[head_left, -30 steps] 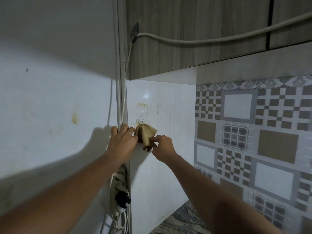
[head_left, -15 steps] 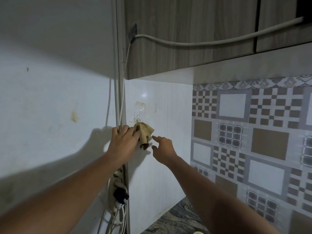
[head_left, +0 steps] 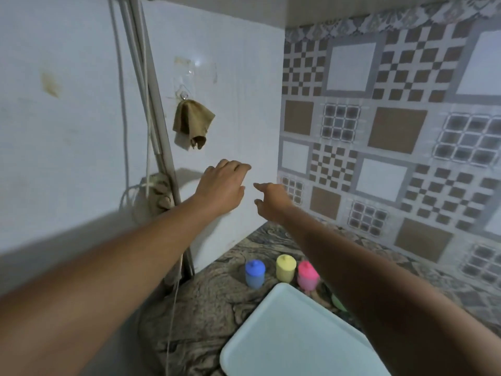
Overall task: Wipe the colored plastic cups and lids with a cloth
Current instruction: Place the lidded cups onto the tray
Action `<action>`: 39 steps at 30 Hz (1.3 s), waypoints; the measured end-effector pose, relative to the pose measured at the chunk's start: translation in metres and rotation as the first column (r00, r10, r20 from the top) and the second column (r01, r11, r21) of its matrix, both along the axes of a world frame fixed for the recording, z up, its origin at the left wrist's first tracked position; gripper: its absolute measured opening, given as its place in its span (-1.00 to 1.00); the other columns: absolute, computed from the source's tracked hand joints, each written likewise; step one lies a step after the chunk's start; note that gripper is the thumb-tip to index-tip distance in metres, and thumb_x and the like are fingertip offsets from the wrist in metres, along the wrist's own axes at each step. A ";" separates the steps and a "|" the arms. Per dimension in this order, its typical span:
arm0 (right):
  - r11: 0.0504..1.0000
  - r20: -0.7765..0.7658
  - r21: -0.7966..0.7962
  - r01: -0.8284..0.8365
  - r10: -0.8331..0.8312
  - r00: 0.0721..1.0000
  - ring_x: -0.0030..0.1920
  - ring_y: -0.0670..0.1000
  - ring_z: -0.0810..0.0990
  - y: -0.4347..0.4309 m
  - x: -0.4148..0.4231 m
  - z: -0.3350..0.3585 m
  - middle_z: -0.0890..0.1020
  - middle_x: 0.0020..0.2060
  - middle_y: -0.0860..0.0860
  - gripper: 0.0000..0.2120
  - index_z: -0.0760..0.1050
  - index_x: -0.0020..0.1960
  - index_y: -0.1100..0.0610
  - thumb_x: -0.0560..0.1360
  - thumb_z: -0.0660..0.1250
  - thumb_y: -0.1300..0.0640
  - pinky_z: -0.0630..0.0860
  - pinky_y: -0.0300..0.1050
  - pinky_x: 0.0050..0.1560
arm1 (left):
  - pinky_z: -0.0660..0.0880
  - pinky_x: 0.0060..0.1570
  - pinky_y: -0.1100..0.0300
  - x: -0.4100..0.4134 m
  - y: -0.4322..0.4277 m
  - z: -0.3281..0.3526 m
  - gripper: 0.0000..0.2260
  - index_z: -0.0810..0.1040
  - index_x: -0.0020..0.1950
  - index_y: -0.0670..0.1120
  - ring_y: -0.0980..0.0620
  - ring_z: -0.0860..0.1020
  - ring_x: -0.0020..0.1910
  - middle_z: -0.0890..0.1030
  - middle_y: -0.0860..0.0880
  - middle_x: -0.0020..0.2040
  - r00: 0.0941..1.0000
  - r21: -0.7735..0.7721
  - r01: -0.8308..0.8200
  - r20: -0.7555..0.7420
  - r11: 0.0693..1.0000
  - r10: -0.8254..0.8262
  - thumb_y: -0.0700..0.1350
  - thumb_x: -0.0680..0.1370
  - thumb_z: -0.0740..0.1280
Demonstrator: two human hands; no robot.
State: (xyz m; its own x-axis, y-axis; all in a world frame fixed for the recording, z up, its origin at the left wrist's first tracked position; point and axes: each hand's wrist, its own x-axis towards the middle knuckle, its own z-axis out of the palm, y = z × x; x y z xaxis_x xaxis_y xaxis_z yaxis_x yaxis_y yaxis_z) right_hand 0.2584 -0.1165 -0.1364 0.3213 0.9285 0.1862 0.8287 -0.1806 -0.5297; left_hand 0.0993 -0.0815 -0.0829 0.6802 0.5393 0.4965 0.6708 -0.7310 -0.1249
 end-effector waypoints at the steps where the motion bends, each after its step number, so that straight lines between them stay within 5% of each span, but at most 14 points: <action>1: 0.999 0.014 -0.039 0.000 0.001 1.000 0.54 0.15 0.33 -0.003 0.005 -0.011 0.38 0.54 0.12 -0.47 0.28 0.59 0.11 0.65 0.29 0.15 0.26 -0.06 0.51 | 0.46 0.26 -0.10 0.006 -0.002 -0.012 -0.54 0.33 0.52 -0.03 -0.12 0.40 0.43 0.46 -0.04 0.46 1.000 -0.047 0.003 -0.012 0.999 -0.004 -0.04 0.63 0.29; 10: 0.935 0.129 -0.353 0.028 0.019 0.991 0.21 0.26 0.62 -0.031 0.044 -0.116 0.64 0.15 0.24 -0.63 0.52 0.31 0.21 0.51 0.30 0.26 0.60 0.03 0.13 | 0.53 0.14 -0.11 0.047 -0.004 -0.143 -0.41 0.28 0.52 -0.08 -0.19 0.48 0.30 0.52 -0.15 0.33 0.993 -0.522 -0.036 -0.111 0.852 -0.026 0.01 0.54 0.38; 16: 0.879 0.259 -0.476 0.009 0.130 0.957 0.40 0.24 0.46 -0.030 0.067 -0.163 0.49 0.38 0.20 -0.36 0.28 0.53 0.08 0.54 0.42 -0.02 0.44 0.15 0.32 | 0.42 0.34 -0.19 0.069 0.011 -0.218 -0.19 0.23 0.56 -0.03 -0.29 0.29 0.48 0.31 -0.20 0.50 0.967 -0.611 -0.162 -0.255 0.774 0.001 0.22 0.43 0.48; 21: 0.847 0.320 -0.531 0.020 0.178 0.930 0.41 0.29 0.44 -0.019 0.070 -0.192 0.42 0.42 0.24 -0.34 0.24 0.53 0.07 0.53 0.42 -0.03 0.32 0.29 0.41 | 0.23 0.49 -0.23 0.070 0.026 -0.261 -0.06 0.10 0.62 0.09 -0.34 0.20 0.54 0.20 -0.24 0.56 0.948 -0.618 -0.173 -0.316 0.767 -0.041 0.34 0.37 0.47; 29: 0.886 0.274 -0.463 -0.005 0.149 0.950 0.33 0.29 0.50 -0.014 0.075 -0.207 0.47 0.36 0.21 -0.51 0.39 0.47 0.08 0.55 0.35 0.10 0.45 0.19 0.32 | 0.43 0.34 -0.10 0.068 0.029 -0.289 -0.29 0.31 0.57 -0.06 -0.31 0.42 0.40 0.31 -0.26 0.50 0.986 -0.697 -0.079 -0.162 0.712 -0.049 -0.05 0.48 0.51; 35: 0.900 0.225 -0.436 -0.023 0.134 0.965 0.16 0.27 0.61 -0.012 0.077 -0.208 0.63 0.13 0.22 -0.63 0.56 0.24 0.17 0.45 0.42 0.14 0.51 -0.04 -0.01 | 0.48 0.26 -0.09 0.064 0.024 -0.297 -0.39 0.36 0.53 -0.05 -0.32 0.48 0.30 0.32 -0.23 0.44 0.994 -0.708 -0.037 -0.101 0.706 -0.049 -0.11 0.51 0.47; 39: 0.903 0.228 -0.428 -0.022 0.132 0.965 0.15 0.26 0.62 -0.007 0.079 -0.207 0.62 0.11 0.20 -0.64 0.58 0.21 0.16 0.43 0.45 0.15 0.54 0.00 0.01 | 0.44 0.29 -0.06 0.065 0.027 -0.291 -0.41 0.35 0.54 -0.06 -0.28 0.44 0.34 0.30 -0.23 0.46 0.996 -0.731 -0.031 -0.079 0.681 -0.040 -0.12 0.53 0.45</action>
State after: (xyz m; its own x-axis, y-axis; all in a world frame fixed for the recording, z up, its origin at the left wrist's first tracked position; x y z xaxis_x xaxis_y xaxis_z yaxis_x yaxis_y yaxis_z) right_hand 0.3371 -0.1235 -0.3432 0.2406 0.9571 -0.1617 0.9424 -0.2702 -0.1970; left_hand 0.1646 -0.0541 -0.3737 0.7020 0.7034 -0.1116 0.6803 -0.6160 0.3971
